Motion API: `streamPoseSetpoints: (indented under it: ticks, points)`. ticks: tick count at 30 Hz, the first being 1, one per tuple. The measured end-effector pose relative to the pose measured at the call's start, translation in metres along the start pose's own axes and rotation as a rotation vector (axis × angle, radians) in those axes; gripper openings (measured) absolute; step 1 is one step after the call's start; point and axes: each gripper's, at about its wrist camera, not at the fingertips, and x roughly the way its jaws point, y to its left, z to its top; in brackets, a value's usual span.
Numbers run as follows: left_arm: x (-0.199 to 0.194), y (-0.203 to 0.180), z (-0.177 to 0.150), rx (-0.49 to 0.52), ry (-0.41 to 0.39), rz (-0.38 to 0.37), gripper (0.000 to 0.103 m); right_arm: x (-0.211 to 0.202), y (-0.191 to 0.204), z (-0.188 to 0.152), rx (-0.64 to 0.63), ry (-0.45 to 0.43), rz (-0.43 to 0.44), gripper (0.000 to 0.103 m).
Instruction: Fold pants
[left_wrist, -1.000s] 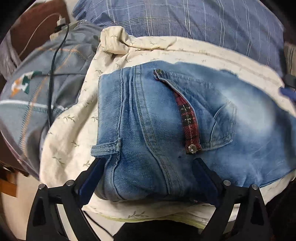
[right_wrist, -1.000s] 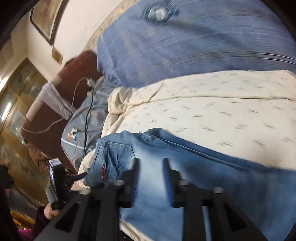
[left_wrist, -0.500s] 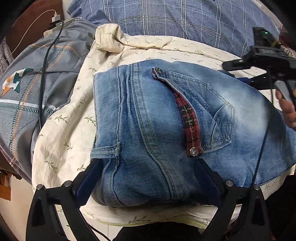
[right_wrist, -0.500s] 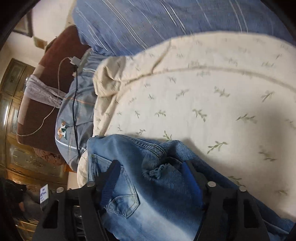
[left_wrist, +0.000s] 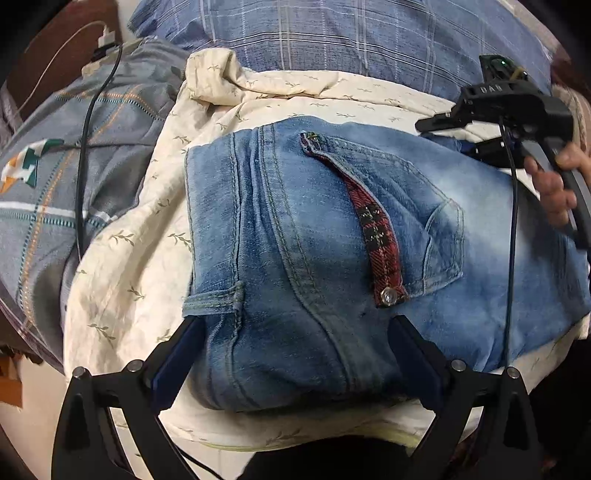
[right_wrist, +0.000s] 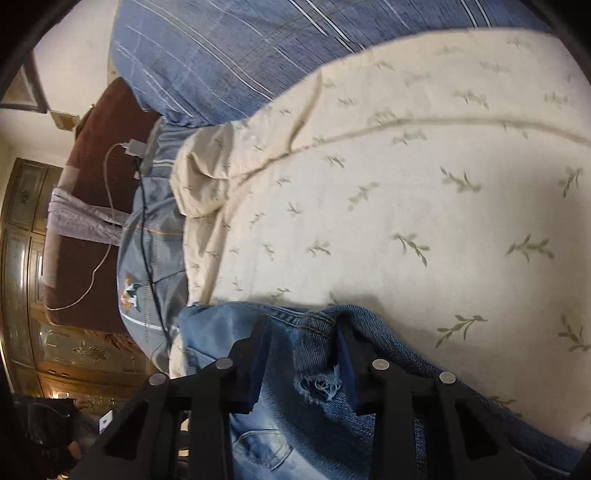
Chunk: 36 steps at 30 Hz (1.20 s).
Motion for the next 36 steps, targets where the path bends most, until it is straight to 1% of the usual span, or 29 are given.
streamPoseSetpoints:
  ticks: [2,4,5,6,7,9,10,11,13,15,17,19,20,21,22,23,25,26,27,29,31,32,34,36]
  points:
    - [0.002,0.003,-0.004,0.015,0.009,-0.001,0.101,-0.013,-0.012,0.004,0.052,-0.064,0.026,0.034]
    - [0.005,0.009,-0.009,-0.004,0.029,-0.017,0.101,-0.027,-0.022,0.009,0.092,-0.116,0.024,0.034]
    - [0.006,0.012,-0.011,-0.023,0.037,-0.028,0.101,-0.032,-0.023,0.010,0.102,-0.121,0.033,0.034]
    - [0.006,0.014,-0.011,-0.039,0.041,-0.040,0.101,-0.037,-0.022,0.009,0.099,-0.117,0.053,0.034]
    - [0.006,0.015,-0.010,-0.053,0.042,-0.047,0.101,-0.042,-0.016,0.007,0.069,-0.108,0.077,0.034]
    - [0.007,0.014,-0.009,-0.048,0.047,-0.041,0.101,-0.052,0.005,-0.002,-0.028,-0.108,0.069,0.034]
    - [0.007,0.012,-0.008,-0.045,0.045,-0.036,0.101,-0.053,0.017,-0.009,-0.076,-0.093,0.062,0.034]
    - [0.008,0.011,-0.008,-0.042,0.043,-0.031,0.101,-0.052,0.026,-0.017,-0.107,-0.064,0.076,0.034]
    - [0.010,0.010,-0.007,-0.042,0.040,-0.031,0.101,-0.043,0.039,-0.035,-0.150,-0.012,0.087,0.034]
    - [0.010,0.010,-0.006,-0.047,0.040,-0.035,0.101,-0.026,0.045,-0.046,-0.178,0.022,0.043,0.034]
    - [0.010,0.010,-0.007,-0.048,0.038,-0.034,0.101,-0.009,0.037,-0.045,-0.148,0.015,-0.025,0.034]
    - [0.007,0.012,-0.005,-0.058,0.037,-0.032,0.101,0.004,0.023,-0.035,-0.108,-0.001,-0.058,0.031]
    - [0.005,0.012,-0.006,-0.063,0.033,-0.033,0.101,0.007,0.018,-0.030,-0.096,-0.023,-0.058,0.020]
    - [0.002,0.012,-0.005,-0.067,0.025,-0.033,0.101,0.007,0.013,-0.025,-0.081,-0.065,-0.083,0.015]
    - [-0.001,0.011,-0.004,-0.060,0.013,-0.027,0.101,0.008,0.010,-0.019,-0.067,-0.075,-0.082,0.008]
    - [-0.002,0.011,-0.004,-0.047,0.010,-0.018,0.101,0.009,0.005,-0.017,-0.041,-0.084,-0.074,0.004]
    - [-0.001,0.009,-0.006,-0.009,0.012,0.001,0.101,0.010,0.004,-0.015,-0.042,-0.074,-0.076,0.003]
    - [0.000,0.009,-0.005,-0.004,0.014,0.000,0.101,0.010,0.006,-0.015,-0.069,-0.073,-0.099,0.000]
    - [0.003,0.009,-0.006,-0.007,0.020,-0.004,0.101,0.011,0.007,-0.014,-0.077,-0.069,-0.102,0.000]
    - [0.005,0.015,-0.006,-0.046,0.043,-0.022,0.102,0.006,0.001,-0.011,-0.018,-0.070,-0.059,0.000]
    - [-0.001,0.017,-0.003,-0.063,0.036,-0.039,0.101,-0.007,0.001,-0.011,0.003,-0.091,0.001,0.001]
    - [-0.004,0.017,-0.002,-0.065,0.031,-0.041,0.101,-0.015,0.004,-0.012,0.000,-0.110,0.026,0.007]
    - [-0.014,0.019,0.001,-0.068,0.014,-0.031,0.101,-0.038,0.006,-0.017,-0.003,-0.146,0.076,0.007]
    - [-0.027,0.021,0.005,-0.081,-0.028,-0.040,0.101,-0.063,0.009,-0.025,-0.020,-0.186,0.092,0.007]
